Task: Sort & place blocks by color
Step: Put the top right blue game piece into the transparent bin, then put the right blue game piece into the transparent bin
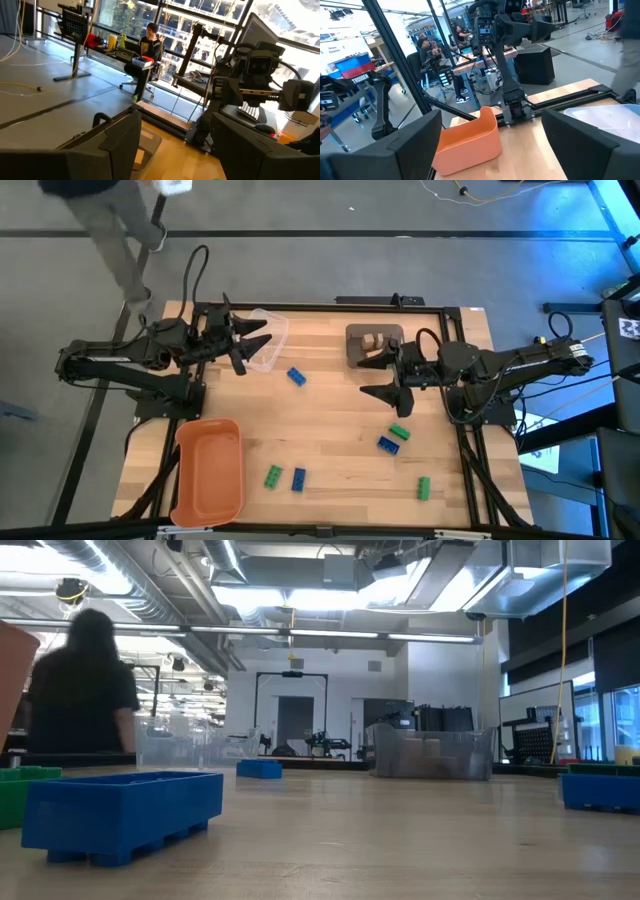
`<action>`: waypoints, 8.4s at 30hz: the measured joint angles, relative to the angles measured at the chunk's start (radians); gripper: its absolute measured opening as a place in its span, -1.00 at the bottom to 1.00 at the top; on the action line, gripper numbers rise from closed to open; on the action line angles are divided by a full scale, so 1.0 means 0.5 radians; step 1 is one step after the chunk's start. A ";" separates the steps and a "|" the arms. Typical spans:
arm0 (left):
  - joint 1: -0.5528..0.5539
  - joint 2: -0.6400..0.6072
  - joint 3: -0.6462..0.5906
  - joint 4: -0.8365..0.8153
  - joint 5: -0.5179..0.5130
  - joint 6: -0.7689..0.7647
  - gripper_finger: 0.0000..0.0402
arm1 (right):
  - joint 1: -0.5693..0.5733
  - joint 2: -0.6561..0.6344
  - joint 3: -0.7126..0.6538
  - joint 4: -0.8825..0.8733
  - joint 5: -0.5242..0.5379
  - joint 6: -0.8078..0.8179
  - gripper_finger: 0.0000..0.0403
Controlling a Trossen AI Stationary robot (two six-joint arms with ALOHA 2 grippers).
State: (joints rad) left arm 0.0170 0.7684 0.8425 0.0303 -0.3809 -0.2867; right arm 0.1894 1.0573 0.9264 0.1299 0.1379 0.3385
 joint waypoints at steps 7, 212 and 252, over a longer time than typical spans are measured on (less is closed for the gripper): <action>0.000 -0.001 0.000 -0.001 0.003 0.000 0.14 | 0.000 0.000 0.000 0.004 0.000 0.174 0.71; -0.248 0.855 0.523 -0.176 0.375 -0.061 -0.02 | -0.004 0.124 -0.002 0.005 0.105 0.092 0.71; -0.378 0.500 -0.153 0.851 0.034 0.225 -0.02 | 0.222 0.235 0.097 -1.777 -0.276 1.185 0.71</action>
State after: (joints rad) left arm -0.1722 1.0183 0.7658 0.4560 -0.3637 -0.1740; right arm 0.3005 1.1748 0.9749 -0.7587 -0.0002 0.9311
